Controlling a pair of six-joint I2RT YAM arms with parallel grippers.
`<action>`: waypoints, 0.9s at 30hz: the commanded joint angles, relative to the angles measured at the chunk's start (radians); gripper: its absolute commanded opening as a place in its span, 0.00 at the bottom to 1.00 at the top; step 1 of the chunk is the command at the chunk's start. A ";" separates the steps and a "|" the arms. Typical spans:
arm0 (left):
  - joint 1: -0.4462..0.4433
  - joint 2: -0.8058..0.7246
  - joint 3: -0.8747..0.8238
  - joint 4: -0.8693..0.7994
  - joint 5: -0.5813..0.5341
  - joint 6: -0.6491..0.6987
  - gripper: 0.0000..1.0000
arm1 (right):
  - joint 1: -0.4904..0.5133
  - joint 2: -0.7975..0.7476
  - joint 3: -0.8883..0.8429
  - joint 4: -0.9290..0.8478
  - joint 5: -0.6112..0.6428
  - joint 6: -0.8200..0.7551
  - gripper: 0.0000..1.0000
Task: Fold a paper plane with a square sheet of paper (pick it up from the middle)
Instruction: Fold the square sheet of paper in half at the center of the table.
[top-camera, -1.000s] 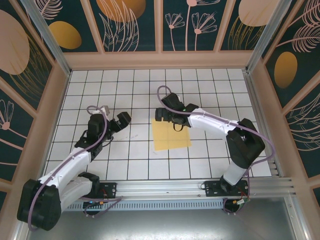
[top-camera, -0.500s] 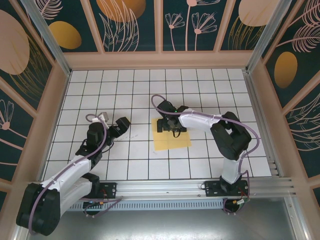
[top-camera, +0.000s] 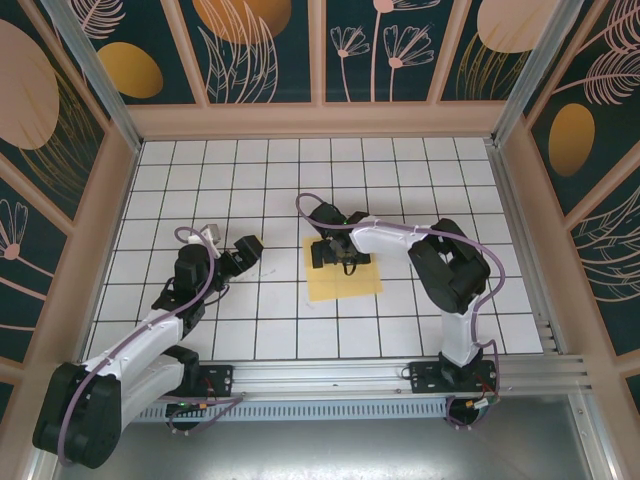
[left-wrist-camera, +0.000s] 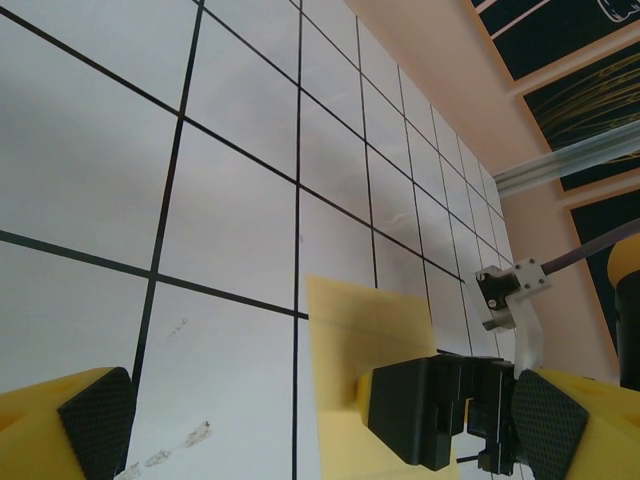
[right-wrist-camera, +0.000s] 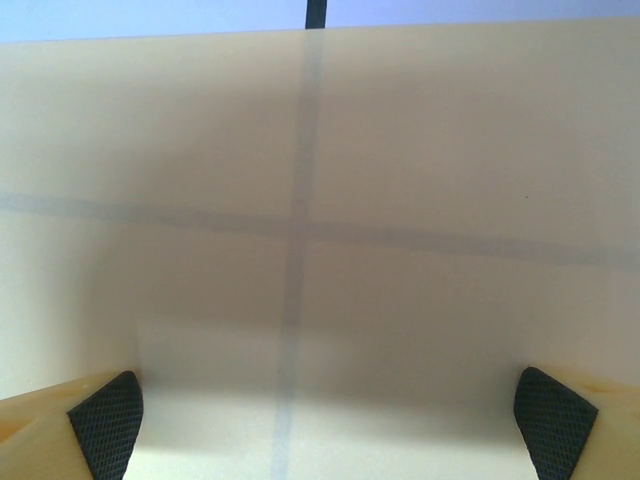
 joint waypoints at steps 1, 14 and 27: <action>-0.005 -0.011 0.019 0.032 0.023 0.008 0.99 | 0.011 0.037 -0.020 -0.026 -0.024 -0.023 0.98; -0.005 0.036 0.044 0.037 0.113 0.037 0.99 | 0.021 -0.080 0.005 -0.034 0.014 -0.039 0.99; -0.014 0.104 0.060 0.034 0.169 0.043 0.99 | 0.032 -0.005 -0.030 -0.038 0.016 -0.027 0.99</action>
